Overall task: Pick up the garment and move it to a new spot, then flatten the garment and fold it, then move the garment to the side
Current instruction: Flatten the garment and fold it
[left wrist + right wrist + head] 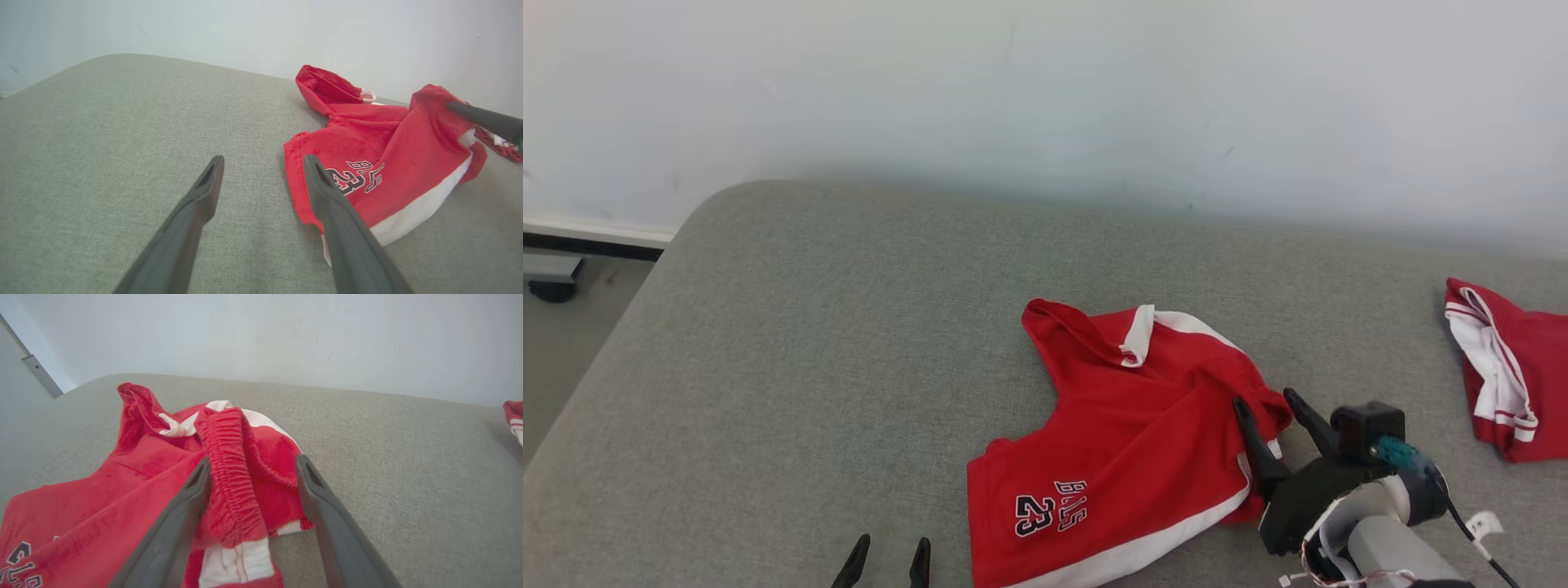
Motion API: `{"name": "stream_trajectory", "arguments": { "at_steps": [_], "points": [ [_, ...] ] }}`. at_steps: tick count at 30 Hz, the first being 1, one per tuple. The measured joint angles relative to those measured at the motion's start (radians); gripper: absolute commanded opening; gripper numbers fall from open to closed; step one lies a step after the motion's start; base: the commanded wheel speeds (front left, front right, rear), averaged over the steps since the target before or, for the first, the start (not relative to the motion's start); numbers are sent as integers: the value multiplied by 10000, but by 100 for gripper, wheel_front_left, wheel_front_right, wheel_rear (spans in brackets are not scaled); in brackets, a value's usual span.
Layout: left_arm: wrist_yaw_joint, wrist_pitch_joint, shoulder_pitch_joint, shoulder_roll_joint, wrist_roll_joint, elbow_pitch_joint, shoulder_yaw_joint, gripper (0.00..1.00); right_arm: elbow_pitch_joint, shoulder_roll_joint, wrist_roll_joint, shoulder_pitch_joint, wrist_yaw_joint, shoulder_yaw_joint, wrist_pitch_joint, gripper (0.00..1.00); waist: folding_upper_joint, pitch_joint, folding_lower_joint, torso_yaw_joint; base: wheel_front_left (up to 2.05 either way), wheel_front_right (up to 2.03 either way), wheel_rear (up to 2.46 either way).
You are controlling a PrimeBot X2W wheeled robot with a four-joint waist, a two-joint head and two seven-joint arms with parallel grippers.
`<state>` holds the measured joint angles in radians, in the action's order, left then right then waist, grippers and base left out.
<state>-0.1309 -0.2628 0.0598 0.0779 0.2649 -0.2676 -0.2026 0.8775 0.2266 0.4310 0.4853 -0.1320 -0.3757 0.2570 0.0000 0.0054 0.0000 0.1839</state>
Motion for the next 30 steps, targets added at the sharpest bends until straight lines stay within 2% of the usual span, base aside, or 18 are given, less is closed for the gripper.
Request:
{"name": "stream_trajectory", "arguments": {
  "at_steps": [3, 7, 14, 19, 24, 30],
  "points": [
    [0, 2, 77, 2, -12, 17, 8, 100, -1310, 253, 727, -844, 2, -153, 35, 100, 0, -108, 0, -227, 0, 0, 0],
    [0, 0, 185, 2, -86, 52, -13, 100, -2953, 823, 1129, -1836, 2, -4, 46, 100, 0, -196, -1, -475, 0, 0, 0],
    [0, 0, 272, 151, -82, 63, -328, 100, -4761, 1561, 1214, -3489, 2, -343, 29, 100, 0, -216, -1, -543, 0, 0, 0],
    [0, 0, 520, 541, 81, 6, -1043, 100, -5193, 2242, 1024, -3828, 2, -387, -207, 100, 0, -105, 0, -596, 0, 0, 0],
    [0, 0, 625, 809, 454, -543, -1737, 100, -5313, 2286, 943, -3800, 2, -376, -522, 100, 0, -24, -1, -546, 0, 0, 0],
    [0, 0, 47, 836, 915, -1250, -2412, 100, -5262, 2357, 767, -3481, 2, -596, -869, 100, 0, 109, 0, -435, 0, 0, 0]
  ]
}}
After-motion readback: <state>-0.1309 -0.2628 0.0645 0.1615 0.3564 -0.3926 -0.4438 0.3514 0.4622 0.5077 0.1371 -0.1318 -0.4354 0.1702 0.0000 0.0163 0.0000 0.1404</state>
